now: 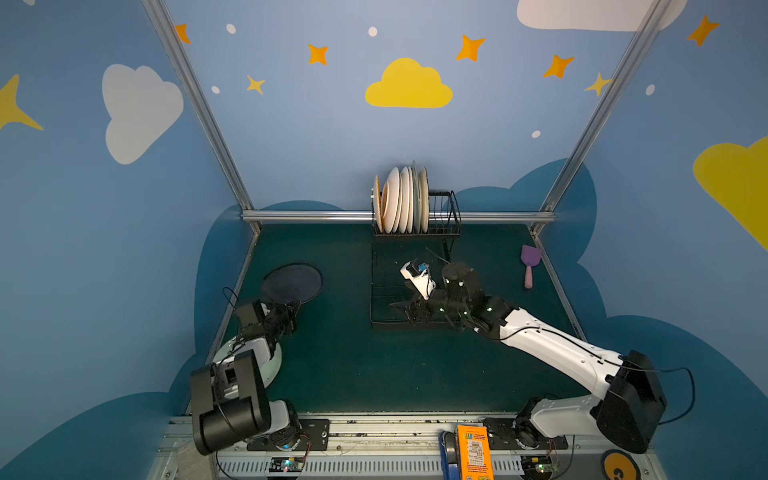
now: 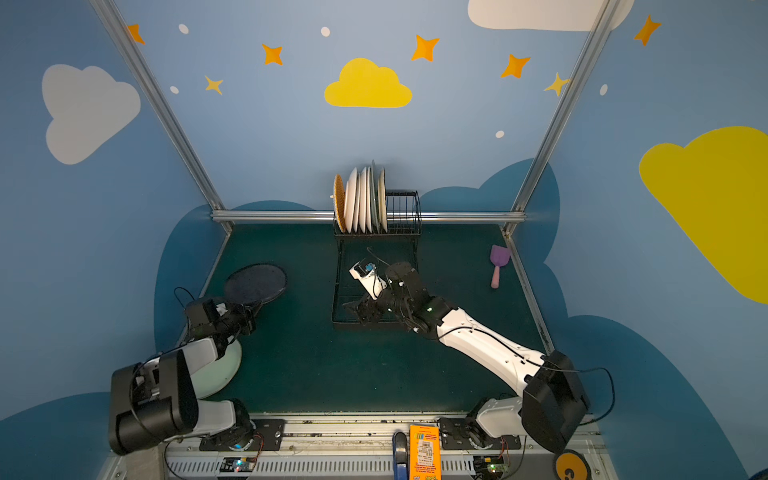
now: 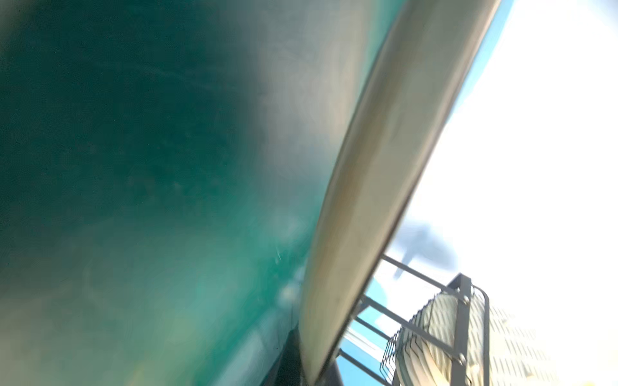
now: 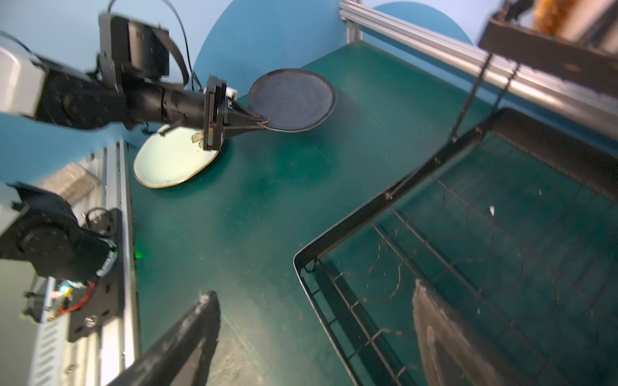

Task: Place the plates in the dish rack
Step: 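Grasp the raised navy plate rim with right gripper while left gripper holds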

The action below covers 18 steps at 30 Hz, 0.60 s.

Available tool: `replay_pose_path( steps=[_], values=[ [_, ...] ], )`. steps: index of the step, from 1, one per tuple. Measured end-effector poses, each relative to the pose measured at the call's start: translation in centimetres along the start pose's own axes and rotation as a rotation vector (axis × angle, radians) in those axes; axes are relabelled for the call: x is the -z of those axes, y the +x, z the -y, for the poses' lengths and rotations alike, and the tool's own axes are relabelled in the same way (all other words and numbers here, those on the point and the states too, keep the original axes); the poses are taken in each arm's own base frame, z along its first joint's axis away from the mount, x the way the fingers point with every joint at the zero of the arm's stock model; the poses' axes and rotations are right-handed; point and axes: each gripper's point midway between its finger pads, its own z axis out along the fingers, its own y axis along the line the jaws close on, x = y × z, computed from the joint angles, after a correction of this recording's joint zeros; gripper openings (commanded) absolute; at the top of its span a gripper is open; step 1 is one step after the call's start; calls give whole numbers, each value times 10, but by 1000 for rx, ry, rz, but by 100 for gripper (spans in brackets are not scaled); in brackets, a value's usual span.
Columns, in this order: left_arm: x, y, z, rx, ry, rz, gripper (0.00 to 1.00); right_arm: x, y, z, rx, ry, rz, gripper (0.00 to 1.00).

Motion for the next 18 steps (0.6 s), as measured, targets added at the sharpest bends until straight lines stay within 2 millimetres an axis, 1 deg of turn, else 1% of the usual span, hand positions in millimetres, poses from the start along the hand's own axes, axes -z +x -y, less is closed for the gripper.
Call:
replay_pose_path(
  steps=[3, 5, 9, 14, 18],
  values=[
    [9, 6, 6, -17, 2, -25, 3, -13, -2, -7, 118, -18, 23, 89],
    [14, 12, 5, -10, -5, -48, 3, -26, 0, -13, 211, -32, 29, 88],
    [24, 26, 1, 2, -28, -87, 4, -57, 14, -24, 384, -56, 11, 88],
    [38, 41, 9, -5, -18, -123, 4, -100, 32, -38, 573, -75, 8, 88],
    [46, 51, 11, 0, -16, -149, 3, -124, 38, -52, 717, -72, 37, 88]
  ],
)
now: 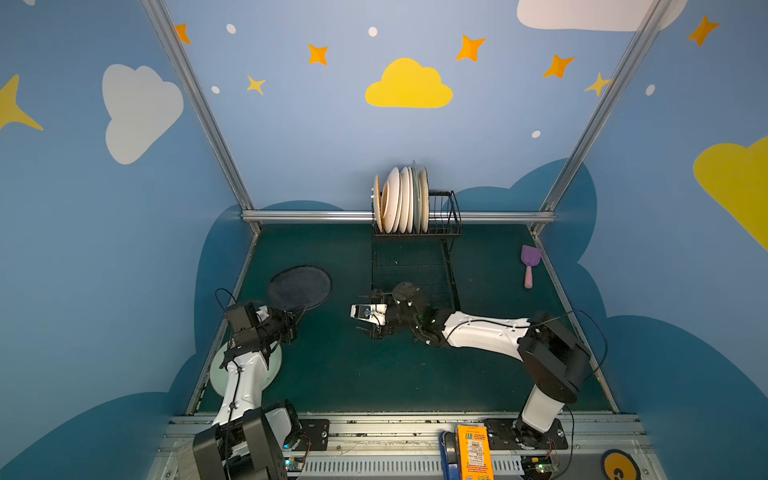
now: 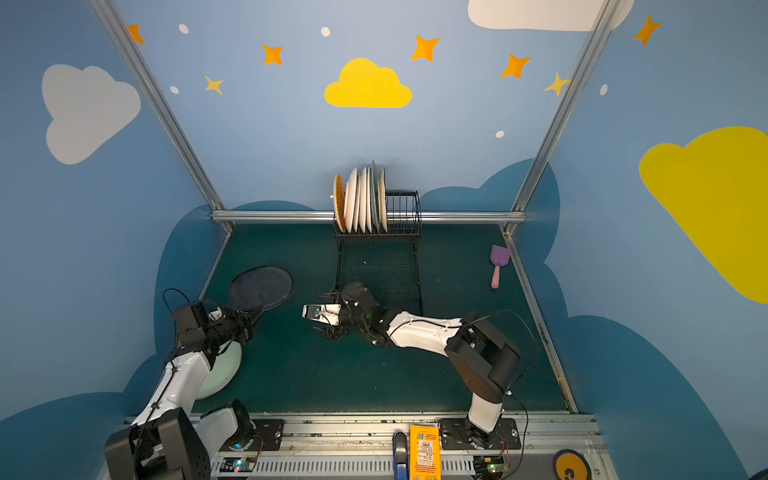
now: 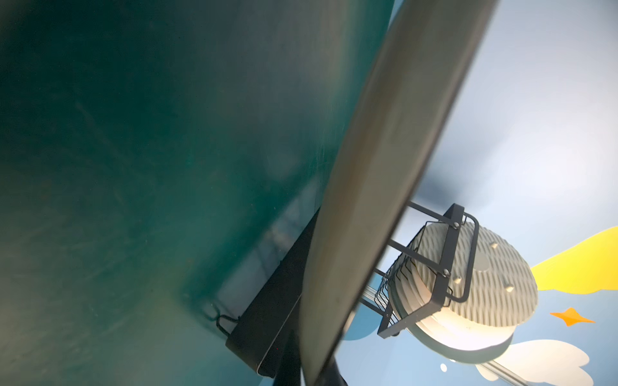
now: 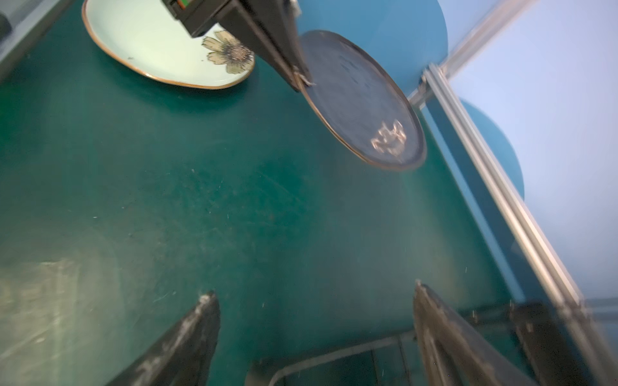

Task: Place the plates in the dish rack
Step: 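Grasp the raised navy plate rim with right gripper while left gripper holds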

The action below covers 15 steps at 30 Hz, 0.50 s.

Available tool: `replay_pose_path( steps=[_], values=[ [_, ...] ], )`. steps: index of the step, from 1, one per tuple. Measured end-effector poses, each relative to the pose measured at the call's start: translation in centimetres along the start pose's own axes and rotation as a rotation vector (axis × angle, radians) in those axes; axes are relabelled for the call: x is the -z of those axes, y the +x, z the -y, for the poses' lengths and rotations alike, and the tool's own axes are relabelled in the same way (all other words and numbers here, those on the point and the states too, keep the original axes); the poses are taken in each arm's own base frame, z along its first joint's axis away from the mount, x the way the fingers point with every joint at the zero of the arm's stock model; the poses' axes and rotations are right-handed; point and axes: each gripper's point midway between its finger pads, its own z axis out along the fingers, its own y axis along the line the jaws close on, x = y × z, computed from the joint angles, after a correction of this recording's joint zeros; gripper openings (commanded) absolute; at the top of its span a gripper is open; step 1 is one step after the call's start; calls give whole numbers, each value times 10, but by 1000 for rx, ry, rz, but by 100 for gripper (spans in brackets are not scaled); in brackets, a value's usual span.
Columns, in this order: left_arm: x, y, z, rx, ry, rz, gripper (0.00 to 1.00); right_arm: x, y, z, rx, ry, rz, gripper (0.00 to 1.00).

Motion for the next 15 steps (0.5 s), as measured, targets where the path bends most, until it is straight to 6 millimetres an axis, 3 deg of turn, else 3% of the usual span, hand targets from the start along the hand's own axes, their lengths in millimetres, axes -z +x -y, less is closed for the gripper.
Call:
replay_pose_path(
  steps=[9, 15],
  values=[
    [14, 19, 13, -23, -12, -47, 3, -52, -33, 19, 292, 159, 50, 88],
    [16, 26, 6, -11, -43, -73, 3, -73, -48, 37, 426, 247, 41, 84]
  ],
)
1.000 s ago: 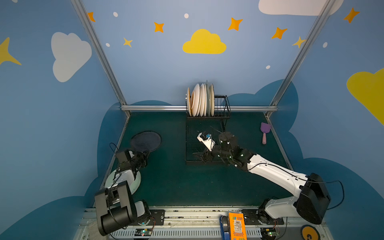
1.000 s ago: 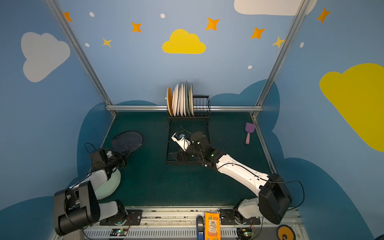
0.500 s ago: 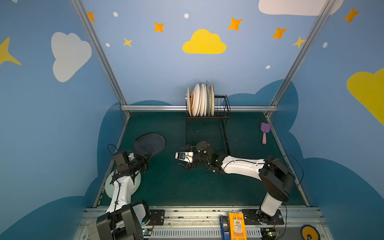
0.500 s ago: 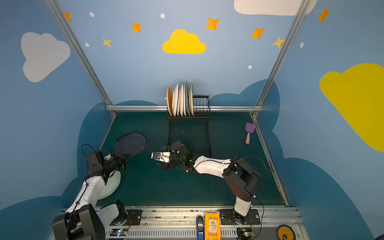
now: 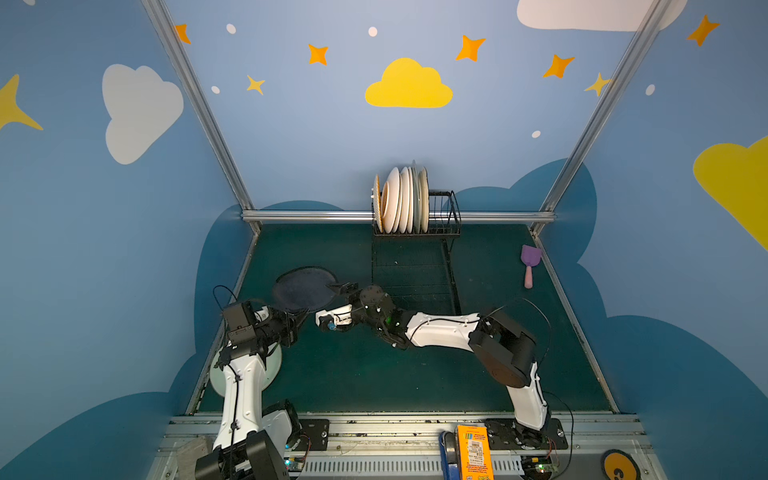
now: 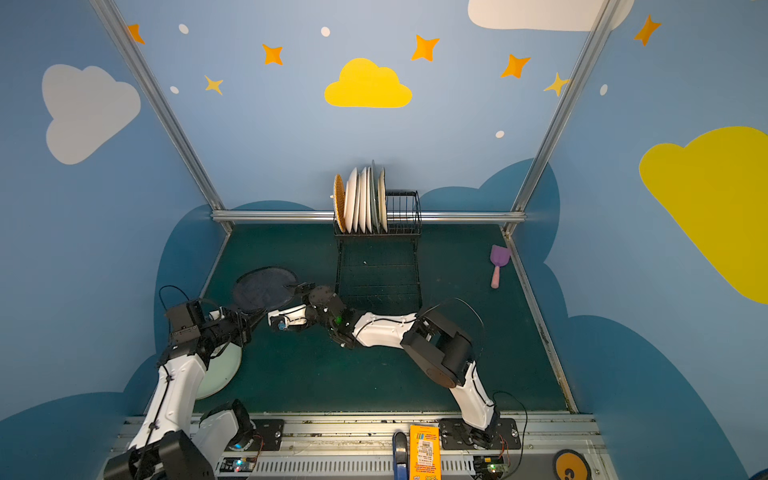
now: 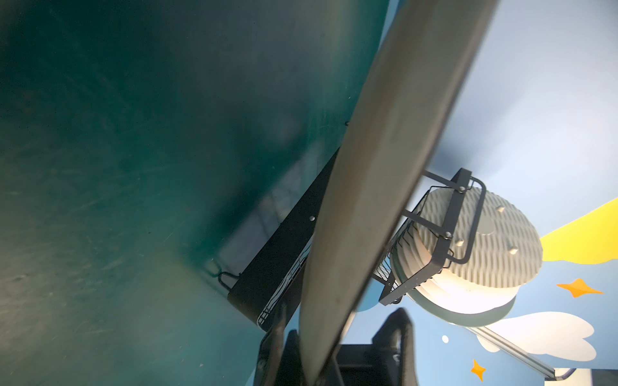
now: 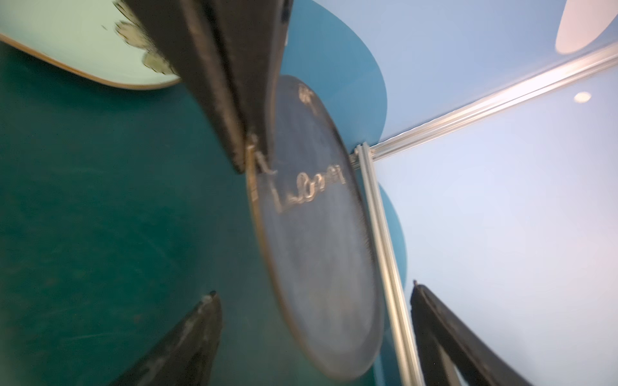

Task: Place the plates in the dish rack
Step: 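Grasp the raised navy plate rim with right gripper while left gripper holds, then lift the navy plate with right gripper while left gripper releases and withdraws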

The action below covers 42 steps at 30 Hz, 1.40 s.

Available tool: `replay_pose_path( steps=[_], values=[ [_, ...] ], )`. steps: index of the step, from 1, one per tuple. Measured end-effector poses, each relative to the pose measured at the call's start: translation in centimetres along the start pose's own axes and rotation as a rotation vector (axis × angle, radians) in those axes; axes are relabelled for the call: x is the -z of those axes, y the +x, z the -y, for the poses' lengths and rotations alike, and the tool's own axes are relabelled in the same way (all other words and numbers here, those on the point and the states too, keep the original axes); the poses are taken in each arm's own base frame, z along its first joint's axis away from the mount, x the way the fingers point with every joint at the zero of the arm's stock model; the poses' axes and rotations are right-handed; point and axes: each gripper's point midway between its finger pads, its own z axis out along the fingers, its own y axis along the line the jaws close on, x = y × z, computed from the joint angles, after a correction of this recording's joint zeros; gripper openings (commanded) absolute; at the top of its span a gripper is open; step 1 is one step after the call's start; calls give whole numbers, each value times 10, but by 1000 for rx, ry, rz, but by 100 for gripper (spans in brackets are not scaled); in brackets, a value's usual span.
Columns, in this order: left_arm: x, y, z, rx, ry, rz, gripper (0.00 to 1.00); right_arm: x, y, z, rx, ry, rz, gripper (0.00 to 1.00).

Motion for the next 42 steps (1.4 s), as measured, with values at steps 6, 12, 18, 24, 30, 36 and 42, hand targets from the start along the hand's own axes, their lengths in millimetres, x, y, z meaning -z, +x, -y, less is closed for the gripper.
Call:
replay_pose_path(
  steps=[6, 12, 18, 24, 30, 36, 42],
  values=[
    [3, 5, -2, 5, -25, -12, 3, -13, 0, 7, 109, 41, -18, 78],
    [4, 8, 5, -17, -20, -18, 3, -21, 3, -1, 184, 37, -38, 75],
    [3, 11, 3, -12, -33, -31, 3, -29, 4, -10, 228, 31, -48, 67],
    [3, 11, 1, -13, -43, -26, 4, -36, 1, -4, 253, 52, -54, 44],
    [4, 10, 9, -38, -28, -18, 3, -38, 2, -7, 288, 45, -63, 11],
    [6, 9, 9, -34, -40, -1, 3, -39, 2, -11, 313, 39, -68, 0],
    [6, 9, 9, -35, -39, 0, 14, -39, 2, -10, 317, 42, -71, 0]
  ],
)
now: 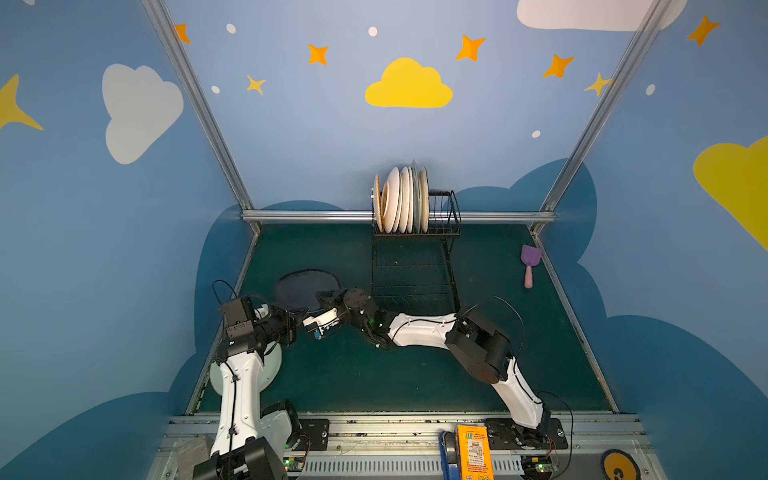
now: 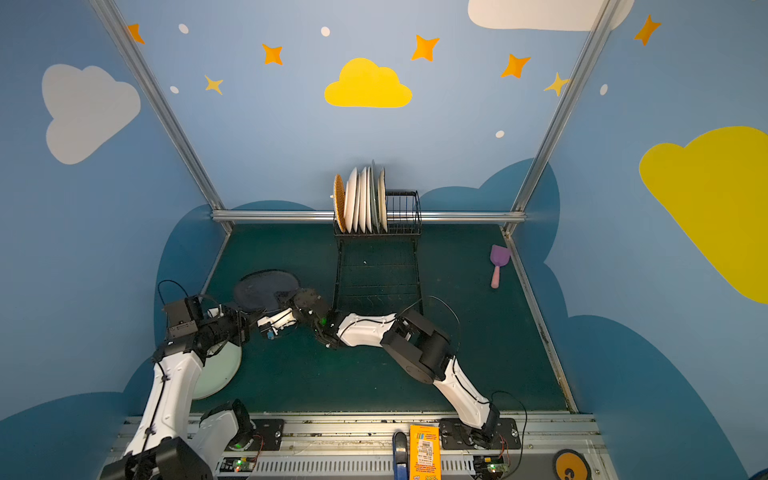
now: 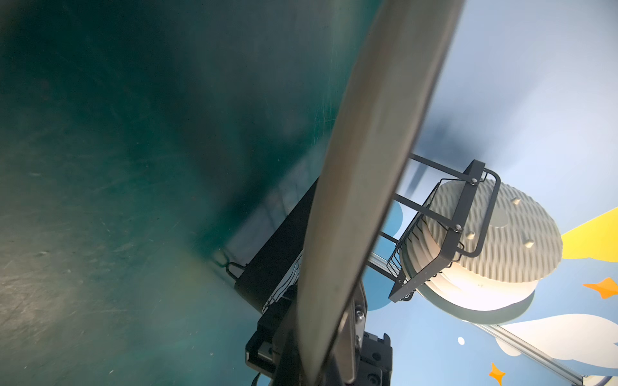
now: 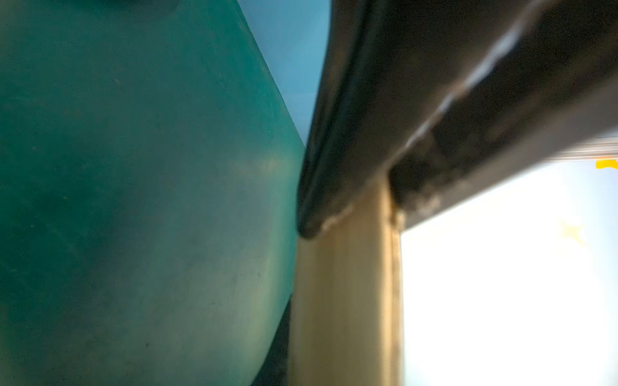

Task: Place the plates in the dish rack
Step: 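Lift the navy plate with right gripper while left gripper releases and withdraws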

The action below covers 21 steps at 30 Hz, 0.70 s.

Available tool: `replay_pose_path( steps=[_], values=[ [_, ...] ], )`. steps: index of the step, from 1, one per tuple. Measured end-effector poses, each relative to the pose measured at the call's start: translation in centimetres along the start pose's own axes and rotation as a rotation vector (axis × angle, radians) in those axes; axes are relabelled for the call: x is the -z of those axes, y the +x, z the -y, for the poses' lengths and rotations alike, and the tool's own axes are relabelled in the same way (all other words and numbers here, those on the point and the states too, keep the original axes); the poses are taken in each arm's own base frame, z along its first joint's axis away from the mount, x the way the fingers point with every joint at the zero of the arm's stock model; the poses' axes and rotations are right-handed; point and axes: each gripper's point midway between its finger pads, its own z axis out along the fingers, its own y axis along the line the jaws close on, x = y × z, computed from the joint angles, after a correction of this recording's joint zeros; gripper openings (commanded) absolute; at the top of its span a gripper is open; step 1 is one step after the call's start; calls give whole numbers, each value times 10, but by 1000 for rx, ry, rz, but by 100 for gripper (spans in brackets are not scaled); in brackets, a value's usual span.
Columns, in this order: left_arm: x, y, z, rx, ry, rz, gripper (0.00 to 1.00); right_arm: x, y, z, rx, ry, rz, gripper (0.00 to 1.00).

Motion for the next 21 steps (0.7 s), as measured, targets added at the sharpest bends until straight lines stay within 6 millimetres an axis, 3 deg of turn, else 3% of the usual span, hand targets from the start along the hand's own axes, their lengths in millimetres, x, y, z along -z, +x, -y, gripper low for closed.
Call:
replay_pose_path(
  steps=[5, 7, 11, 21],
  values=[
    [6, 2, 17, -58, 49, 6, 74, 0, 6, -11, -34, -44, -36, 0],
    [14, 3, 32, -91, 76, 17, 88, -1, 13, -19, -51, -81, -77, 0],
    [33, 7, 67, -171, 145, 49, 100, -3, 29, -19, -103, -109, -158, 0],
    [96, 4, 133, -371, 197, 313, 100, 5, 66, 0, -374, -146, -327, 0]
  ],
)
